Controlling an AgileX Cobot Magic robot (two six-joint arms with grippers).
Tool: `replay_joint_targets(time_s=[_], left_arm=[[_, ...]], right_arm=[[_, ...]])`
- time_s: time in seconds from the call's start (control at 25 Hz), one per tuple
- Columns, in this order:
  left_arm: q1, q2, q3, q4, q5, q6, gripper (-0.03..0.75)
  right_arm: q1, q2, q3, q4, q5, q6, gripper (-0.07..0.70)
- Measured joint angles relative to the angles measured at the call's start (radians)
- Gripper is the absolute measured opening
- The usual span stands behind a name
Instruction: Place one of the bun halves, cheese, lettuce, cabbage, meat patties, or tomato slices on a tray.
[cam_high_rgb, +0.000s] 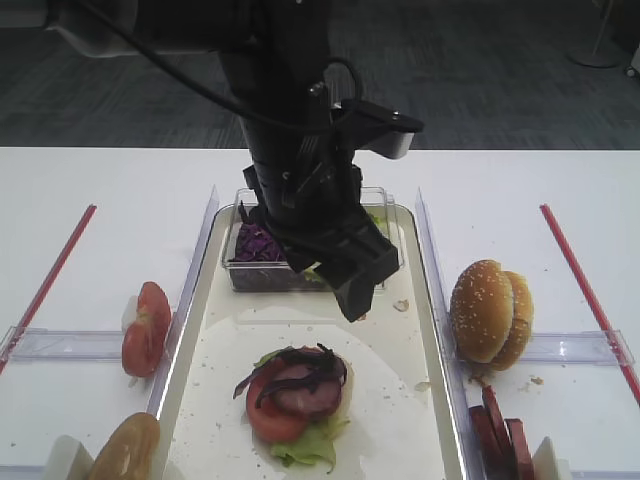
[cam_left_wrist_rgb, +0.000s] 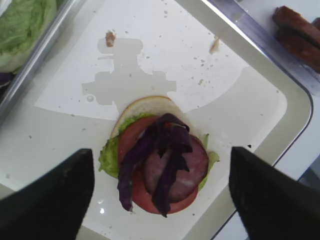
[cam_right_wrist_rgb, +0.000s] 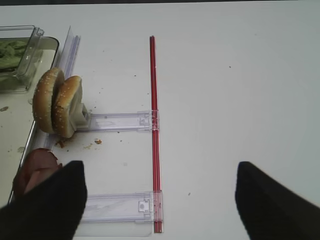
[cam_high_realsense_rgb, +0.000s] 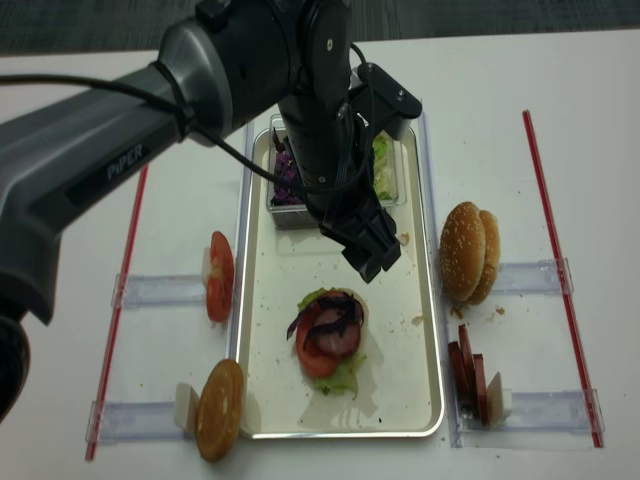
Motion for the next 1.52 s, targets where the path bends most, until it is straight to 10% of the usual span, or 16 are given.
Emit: replay_joint_targets(time_s=[0.88,1.52], left_arm=[[0.007,0.0,0.0,0.098,0.004,-0.048,0.514],[0.205,0.0,0.0,0.107,0.004,-0.054,0.514]], right_arm=[[0.0,0.0,0.0,0.0,0.0,0.0,0.524],[0.0,0.0,0.0,0.0,0.0,-0.003,0.48]])
